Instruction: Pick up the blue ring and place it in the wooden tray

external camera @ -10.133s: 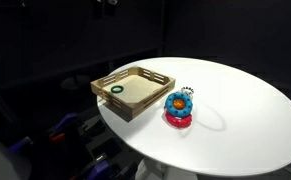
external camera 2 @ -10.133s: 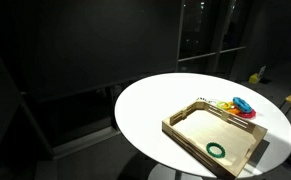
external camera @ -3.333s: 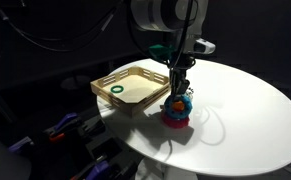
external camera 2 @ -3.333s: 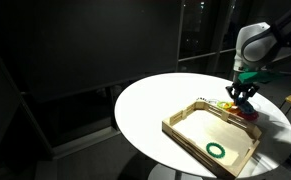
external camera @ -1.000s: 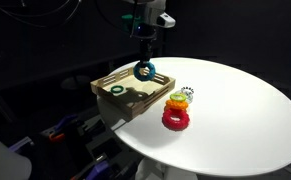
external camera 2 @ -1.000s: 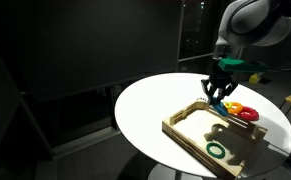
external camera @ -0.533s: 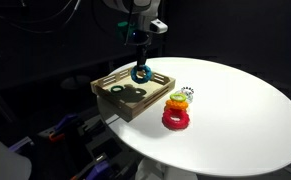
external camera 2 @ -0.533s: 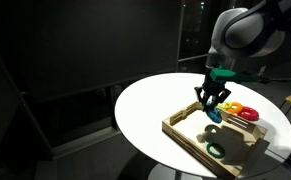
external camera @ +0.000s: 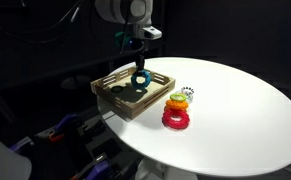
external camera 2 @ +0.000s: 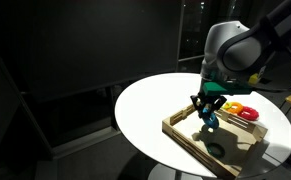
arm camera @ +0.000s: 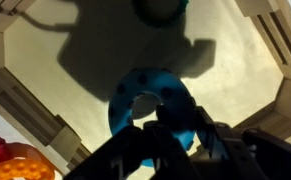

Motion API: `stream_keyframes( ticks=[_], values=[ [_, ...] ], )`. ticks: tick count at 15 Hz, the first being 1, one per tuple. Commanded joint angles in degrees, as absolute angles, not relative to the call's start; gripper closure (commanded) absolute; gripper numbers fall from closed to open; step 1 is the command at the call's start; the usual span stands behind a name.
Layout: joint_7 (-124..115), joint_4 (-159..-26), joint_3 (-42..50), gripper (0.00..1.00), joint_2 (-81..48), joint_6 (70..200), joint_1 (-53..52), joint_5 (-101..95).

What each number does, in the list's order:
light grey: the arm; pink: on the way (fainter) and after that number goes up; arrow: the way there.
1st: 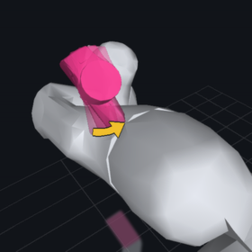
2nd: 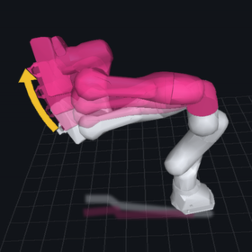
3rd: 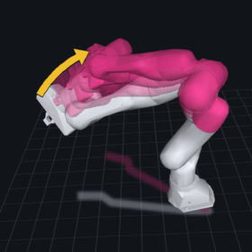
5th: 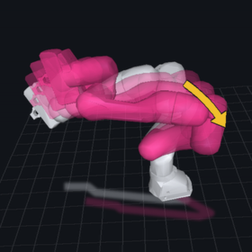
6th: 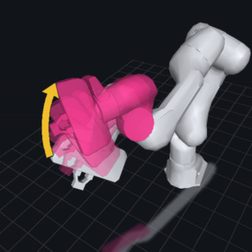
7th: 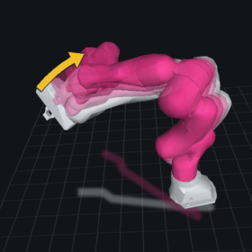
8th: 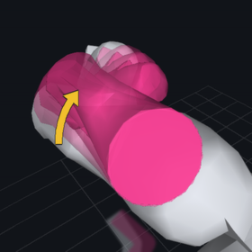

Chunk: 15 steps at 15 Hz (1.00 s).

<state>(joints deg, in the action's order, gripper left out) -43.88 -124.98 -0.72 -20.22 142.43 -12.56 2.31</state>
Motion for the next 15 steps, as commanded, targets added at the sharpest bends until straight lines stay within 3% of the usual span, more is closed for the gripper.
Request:
stream_keyframes(
  ticks=[1,9,10,11,12,15],
  values=[
    [-47.08,-125.12,0.78,0.90,-20.67,143.14,-13.48,-0.61],
    [-48.23,-124.89,2.01,0.89,-21.96,142.38,-13.45,-2.35],
    [-48.11,-124.91,2.15,0.75,-22.09,142.39,-13.41,-2.42],
    [-48.08,-124.89,2.24,0.43,-22.18,142.36,-13.42,-2.49],
    [-48.07,-124.87,2.33,0.42,-22.23,142.32,-13.44,-2.56],
    [-48.10,-124.83,2.64,0.20,-22.20,142.15,-13.42,-2.99]
  ],
)
